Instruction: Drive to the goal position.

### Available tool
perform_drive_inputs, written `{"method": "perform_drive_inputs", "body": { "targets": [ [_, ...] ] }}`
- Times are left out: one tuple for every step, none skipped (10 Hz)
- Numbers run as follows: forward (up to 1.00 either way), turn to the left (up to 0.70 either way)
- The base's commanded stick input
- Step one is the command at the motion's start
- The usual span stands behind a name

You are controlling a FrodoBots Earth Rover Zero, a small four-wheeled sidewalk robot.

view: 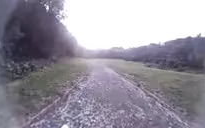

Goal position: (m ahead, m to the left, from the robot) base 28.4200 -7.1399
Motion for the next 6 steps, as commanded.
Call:
{"method": "perform_drive_inputs", "body": {
  "targets": [
    [0.7, 0.0],
    [0.7, 0.0],
    [0.7, 0.0],
    [0.7, 0.0],
    [0.7, 0.0],
    [0.7, 0.0]
  ]
}}
